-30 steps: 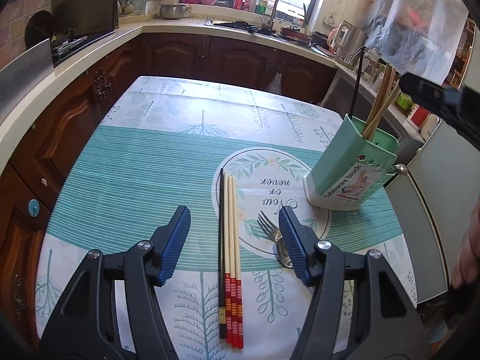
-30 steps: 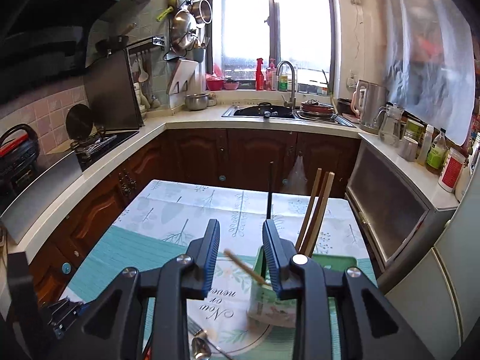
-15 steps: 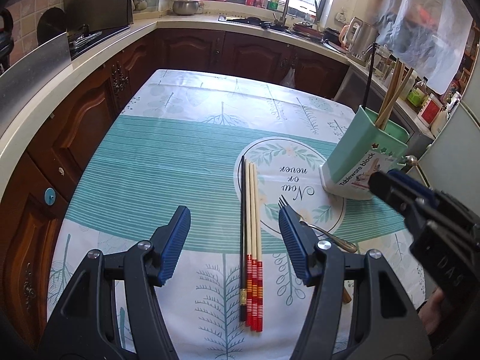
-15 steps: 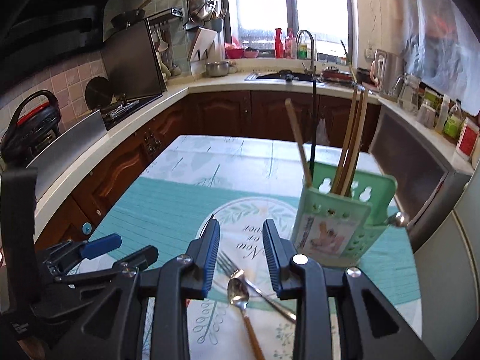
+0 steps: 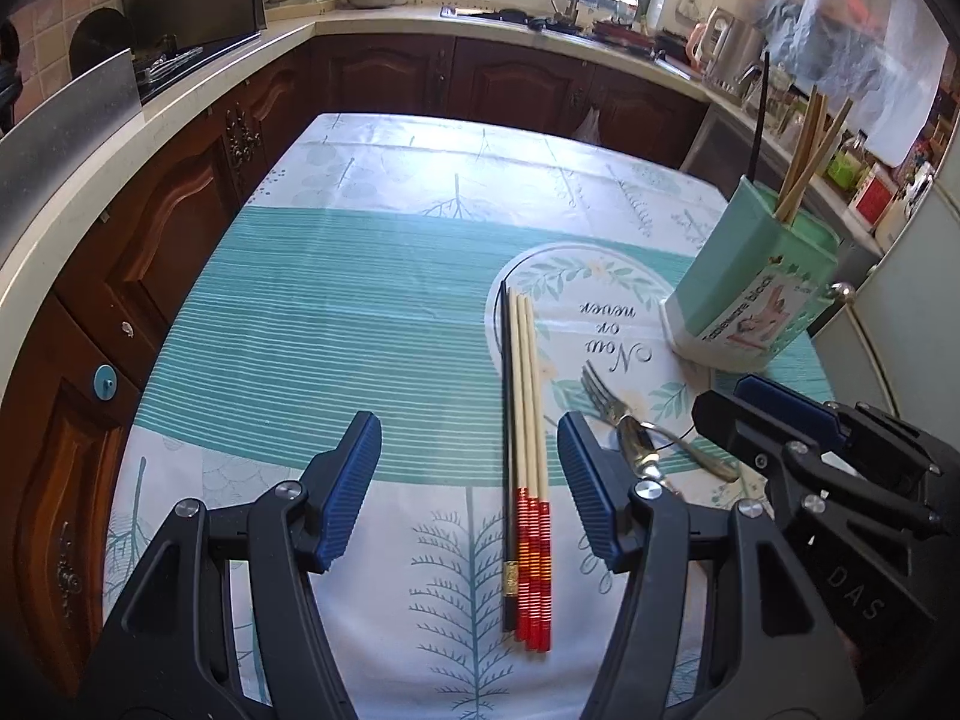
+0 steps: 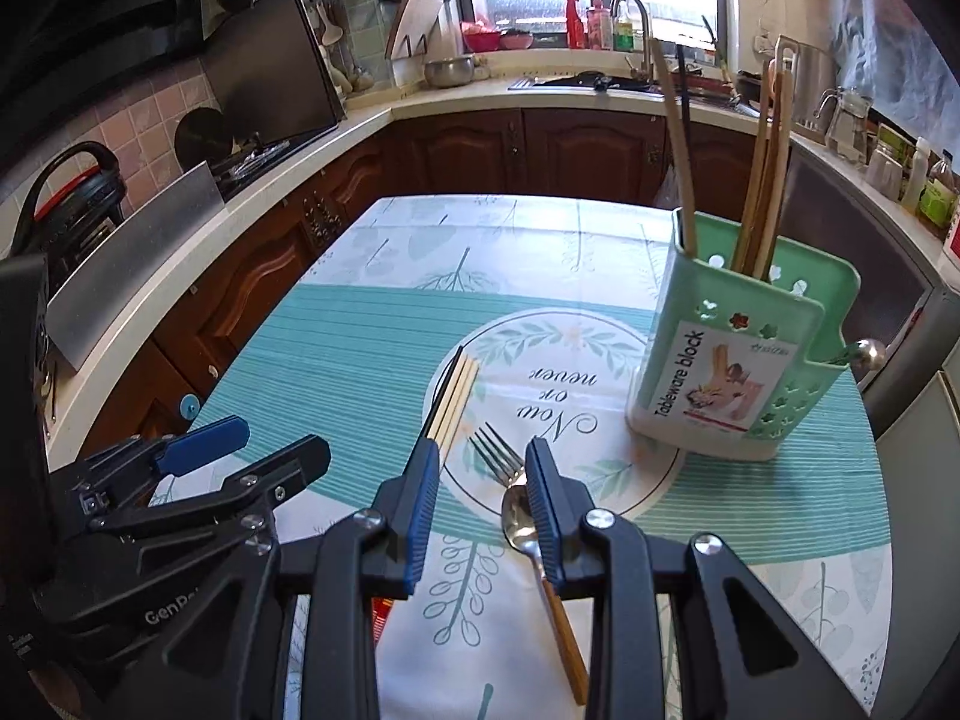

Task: Organize utensils
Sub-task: 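Move both open grippers back over the remaining chopsticks, fork and spoon, then lower the right gripper onto the pile and grasp a plain wooden chopstick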

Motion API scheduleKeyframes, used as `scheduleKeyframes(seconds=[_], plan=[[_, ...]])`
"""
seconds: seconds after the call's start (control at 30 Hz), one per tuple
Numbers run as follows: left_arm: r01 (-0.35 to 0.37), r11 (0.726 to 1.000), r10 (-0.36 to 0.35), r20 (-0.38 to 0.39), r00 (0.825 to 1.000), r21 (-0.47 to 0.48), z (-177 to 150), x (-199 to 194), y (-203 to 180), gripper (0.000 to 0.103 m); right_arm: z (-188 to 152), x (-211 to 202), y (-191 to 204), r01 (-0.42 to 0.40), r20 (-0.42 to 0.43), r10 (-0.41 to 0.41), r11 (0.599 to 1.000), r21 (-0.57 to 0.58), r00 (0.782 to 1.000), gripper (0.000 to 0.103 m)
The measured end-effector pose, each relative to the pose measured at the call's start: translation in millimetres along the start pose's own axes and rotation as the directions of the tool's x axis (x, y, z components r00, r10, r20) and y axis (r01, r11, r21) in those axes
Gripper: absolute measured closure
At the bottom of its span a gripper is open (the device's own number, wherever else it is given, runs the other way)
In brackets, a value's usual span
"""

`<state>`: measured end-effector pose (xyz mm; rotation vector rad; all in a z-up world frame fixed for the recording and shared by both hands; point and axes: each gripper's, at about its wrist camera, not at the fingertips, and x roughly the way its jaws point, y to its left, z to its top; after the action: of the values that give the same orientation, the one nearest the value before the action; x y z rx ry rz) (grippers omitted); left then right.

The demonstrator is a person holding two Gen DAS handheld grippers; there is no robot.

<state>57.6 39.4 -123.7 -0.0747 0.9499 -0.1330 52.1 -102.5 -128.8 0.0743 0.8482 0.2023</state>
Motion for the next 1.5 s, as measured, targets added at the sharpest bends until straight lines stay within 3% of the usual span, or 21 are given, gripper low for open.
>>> scheduleKeyframes(seconds=[0.2, 0.4, 0.5, 0.67, 0.77, 0.97, 1.07, 1.2, 1.5], plan=[[0.023, 1.0, -0.022, -0.098, 0.995, 0.008, 2, 24, 10, 0.045, 2, 19, -3, -0.042, -0.099, 0.044, 0.999, 0.023, 0.994, 0.073], [0.086, 0.996, -0.082, -0.209, 0.975, 0.009, 11, 49, 20, 0.045, 2, 47, -12, -0.094, -0.222, 0.108, 0.993, 0.072, 0.969, 0.073], [0.121, 0.993, -0.114, -0.263, 0.958, 0.012, 17, 63, 23, 0.045, 1, 61, -17, -0.155, -0.266, 0.185, 0.98, 0.128, 0.946, 0.073], [0.128, 0.991, -0.114, -0.288, 0.951, 0.033, 26, 72, 29, 0.045, 3, 87, -17, -0.2, -0.353, 0.256, 0.962, 0.188, 0.9, 0.074], [0.117, 0.993, -0.101, -0.322, 0.941, 0.028, 29, 79, 34, 0.045, 6, 102, -14, -0.179, -0.393, 0.247, 0.963, 0.202, 0.886, 0.085], [0.125, 0.992, -0.114, -0.37, 0.922, 0.007, 32, 84, 51, 0.045, 13, 132, -6, -0.134, -0.473, 0.227, 0.966, 0.223, 0.851, 0.091], [0.123, 0.992, -0.112, -0.373, 0.921, 0.006, 30, 84, 57, 0.045, 14, 144, 0, -0.106, -0.507, 0.199, 0.973, 0.206, 0.839, 0.092], [0.128, 0.992, -0.118, -0.38, 0.917, 0.001, 29, 84, 63, 0.045, 18, 145, 7, -0.059, -0.526, 0.129, 0.987, 0.148, 0.841, 0.098], [0.123, 0.991, -0.094, -0.397, 0.913, 0.05, 37, 85, 57, 0.045, 26, 148, 19, 0.028, -0.561, -0.009, 0.999, 0.025, 0.828, 0.098]])
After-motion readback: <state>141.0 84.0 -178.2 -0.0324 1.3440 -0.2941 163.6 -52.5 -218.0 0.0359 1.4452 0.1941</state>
